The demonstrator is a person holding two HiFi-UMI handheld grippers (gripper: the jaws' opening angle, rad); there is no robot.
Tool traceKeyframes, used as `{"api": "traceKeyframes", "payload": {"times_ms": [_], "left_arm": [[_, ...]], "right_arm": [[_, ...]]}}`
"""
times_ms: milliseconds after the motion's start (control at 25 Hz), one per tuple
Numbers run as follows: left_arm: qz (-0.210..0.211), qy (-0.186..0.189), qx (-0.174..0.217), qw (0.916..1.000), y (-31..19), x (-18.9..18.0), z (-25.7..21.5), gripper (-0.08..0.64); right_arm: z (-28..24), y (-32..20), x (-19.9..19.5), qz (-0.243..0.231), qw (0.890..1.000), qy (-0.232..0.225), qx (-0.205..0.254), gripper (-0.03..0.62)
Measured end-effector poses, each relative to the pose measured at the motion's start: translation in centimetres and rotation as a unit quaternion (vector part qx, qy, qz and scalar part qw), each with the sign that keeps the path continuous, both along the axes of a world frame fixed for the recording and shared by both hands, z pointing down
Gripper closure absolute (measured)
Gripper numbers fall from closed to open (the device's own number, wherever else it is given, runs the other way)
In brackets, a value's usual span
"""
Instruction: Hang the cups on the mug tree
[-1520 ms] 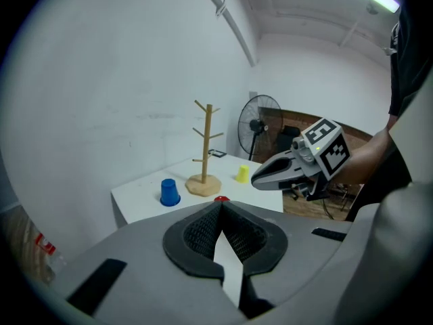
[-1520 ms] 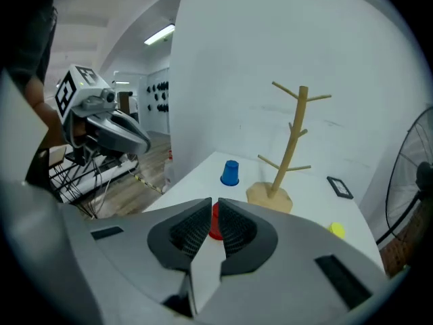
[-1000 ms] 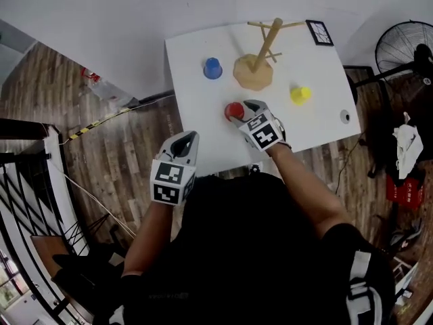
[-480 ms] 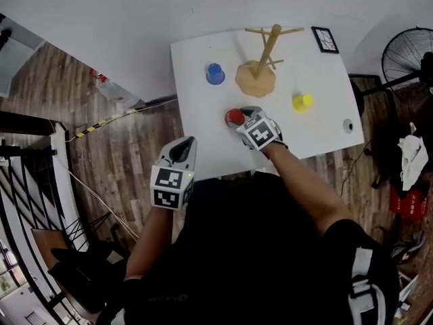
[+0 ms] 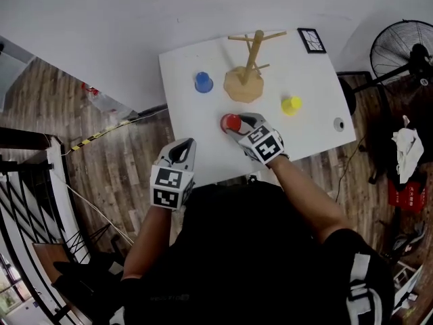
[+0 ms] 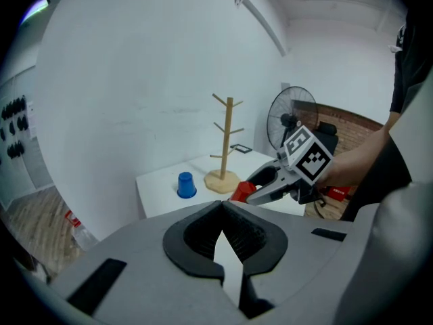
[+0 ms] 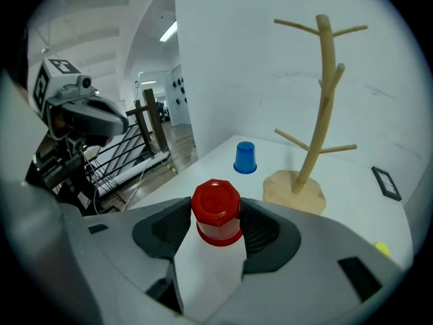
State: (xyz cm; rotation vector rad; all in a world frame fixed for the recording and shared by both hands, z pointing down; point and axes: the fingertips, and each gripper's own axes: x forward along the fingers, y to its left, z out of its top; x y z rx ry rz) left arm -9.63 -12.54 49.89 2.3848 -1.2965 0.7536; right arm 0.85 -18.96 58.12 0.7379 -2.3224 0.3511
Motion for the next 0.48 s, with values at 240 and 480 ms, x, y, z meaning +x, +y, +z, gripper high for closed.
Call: {"api": "traceKeyframes", "payload": {"times_ms": [240,480], "left_arm": [[0.027,-0.005,0.005,0.9996,-1.4,1.2,-0.4,0.548],[0.057,-0.004,0.014,0.9983,-2.6,3.2,-0.8,0.548]], "right_arm": [[-4.1,0.1,2.7,0.057,0.996,-0.053,0.036,0.368],[-8.8,-0.4,6.3,0.111,0.986,-0.094,0.084,0.368]]}}
